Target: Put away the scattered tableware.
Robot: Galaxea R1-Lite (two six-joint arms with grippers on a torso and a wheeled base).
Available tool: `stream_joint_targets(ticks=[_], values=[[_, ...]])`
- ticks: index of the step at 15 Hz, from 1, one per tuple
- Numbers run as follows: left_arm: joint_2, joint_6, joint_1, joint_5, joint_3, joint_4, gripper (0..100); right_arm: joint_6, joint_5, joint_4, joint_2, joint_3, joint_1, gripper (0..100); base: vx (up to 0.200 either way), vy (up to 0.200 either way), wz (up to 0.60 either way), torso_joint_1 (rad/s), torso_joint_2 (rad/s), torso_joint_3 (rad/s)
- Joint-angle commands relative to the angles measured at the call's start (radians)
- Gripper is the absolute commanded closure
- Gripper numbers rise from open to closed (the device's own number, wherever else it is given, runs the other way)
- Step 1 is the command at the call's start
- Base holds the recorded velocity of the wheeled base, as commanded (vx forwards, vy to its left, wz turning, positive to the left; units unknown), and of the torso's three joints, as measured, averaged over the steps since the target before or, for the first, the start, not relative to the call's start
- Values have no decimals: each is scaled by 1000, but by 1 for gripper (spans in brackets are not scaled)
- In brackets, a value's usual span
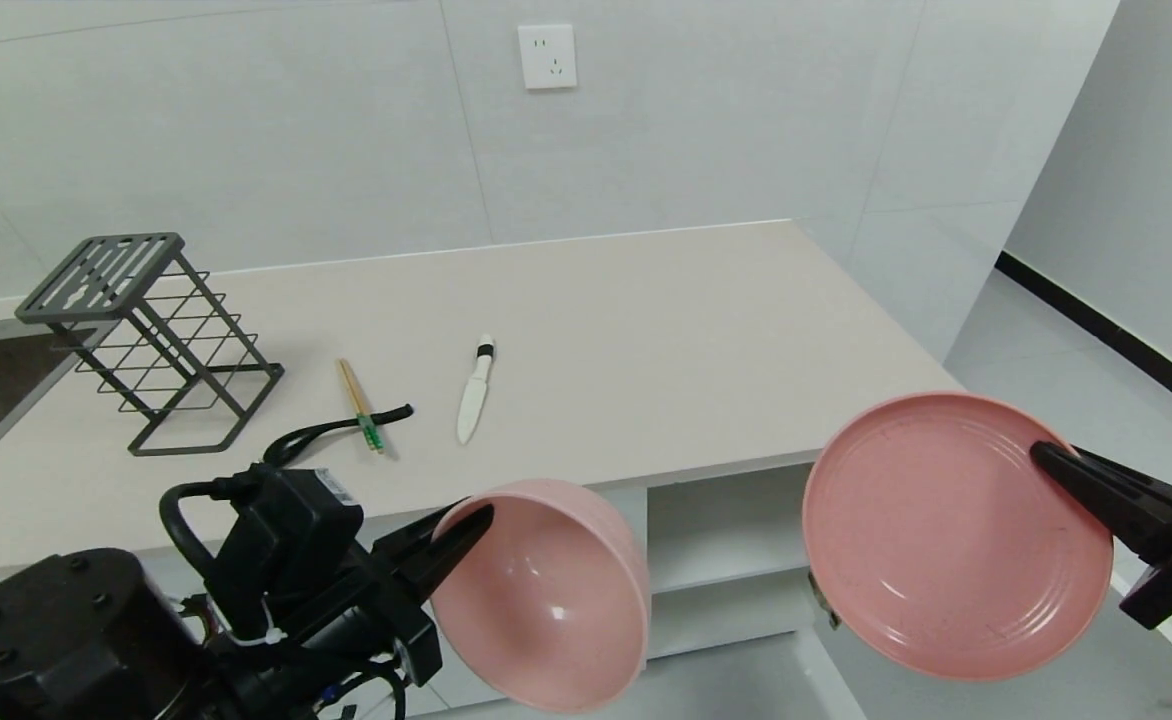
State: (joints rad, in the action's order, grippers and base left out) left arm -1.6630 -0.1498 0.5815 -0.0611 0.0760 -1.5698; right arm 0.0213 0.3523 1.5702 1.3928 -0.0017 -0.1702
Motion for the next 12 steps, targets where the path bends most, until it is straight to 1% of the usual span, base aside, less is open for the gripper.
stream_joint_targets(ticks=[1,3,10,12], values=[[-4,1,44,0,-7,-1,100,0,0,1,6,0,0,100,0,0,0,-281,535,256],[-8,1,58,0,-4,-1,100,0,0,1,6,0,0,100,0,0,0,-281,552,271],[8,3,58,0,-7,-1,100,-1,0,1,12,0,0,100,0,0,0,-270,533,256],[12,13,58,1,-8,-1,100,-1,0,1,14,0,0,100,0,0,0,-266,518,247]])
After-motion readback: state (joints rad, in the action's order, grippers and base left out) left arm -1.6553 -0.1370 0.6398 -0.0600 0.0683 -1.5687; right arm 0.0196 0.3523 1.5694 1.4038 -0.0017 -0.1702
